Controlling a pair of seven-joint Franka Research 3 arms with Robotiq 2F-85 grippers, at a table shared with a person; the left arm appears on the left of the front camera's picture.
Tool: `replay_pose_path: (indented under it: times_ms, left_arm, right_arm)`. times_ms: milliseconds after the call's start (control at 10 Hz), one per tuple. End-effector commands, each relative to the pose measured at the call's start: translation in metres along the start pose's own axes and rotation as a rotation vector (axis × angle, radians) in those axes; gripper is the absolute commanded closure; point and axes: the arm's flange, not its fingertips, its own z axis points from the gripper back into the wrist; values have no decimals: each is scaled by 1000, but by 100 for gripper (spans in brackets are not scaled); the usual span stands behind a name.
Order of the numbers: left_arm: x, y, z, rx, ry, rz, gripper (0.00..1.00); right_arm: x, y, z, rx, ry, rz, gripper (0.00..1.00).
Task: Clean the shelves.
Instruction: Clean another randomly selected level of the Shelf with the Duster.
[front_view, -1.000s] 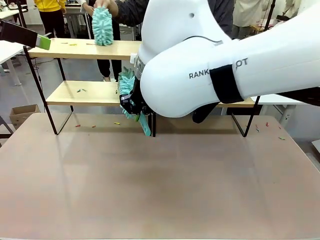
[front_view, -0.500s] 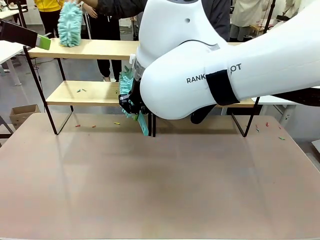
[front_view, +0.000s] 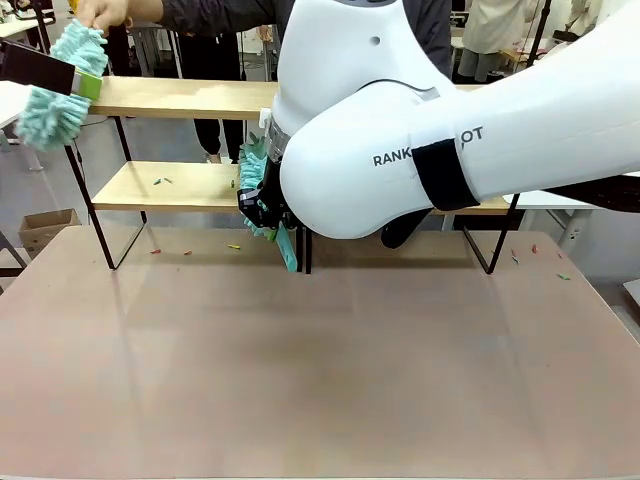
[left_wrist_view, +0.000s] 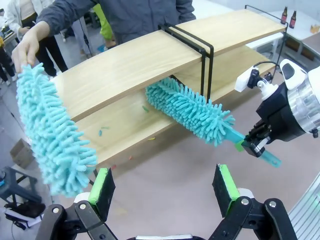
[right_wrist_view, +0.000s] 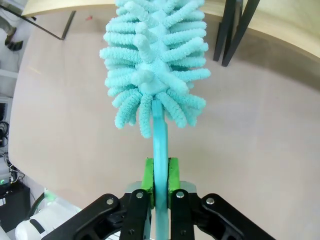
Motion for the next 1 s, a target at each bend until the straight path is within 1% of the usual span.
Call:
replay_pose_path:
  times_ms: [0,200,500,600,900]
  left_arm:
    - [0,1,-1,-2,-1,1,0]
    - [0,1,-1,-2,-1,1,0]
    - [0,1,-1,-2,-1,1,0]
    - [0,1,-1,-2,-1,1,0]
    - [0,1,-1,-2,-1,1,0]
  right_arm:
    - [28,22,-17,-6,-54,-51,88]
    - [48,48,-32,-32,-64,-79,88]
    - [66,71,-54,-57,-35,-103,88]
    - [68,80,-59,-38,-7,-88,88]
    - [69,102,-74,9,31,-1,88]
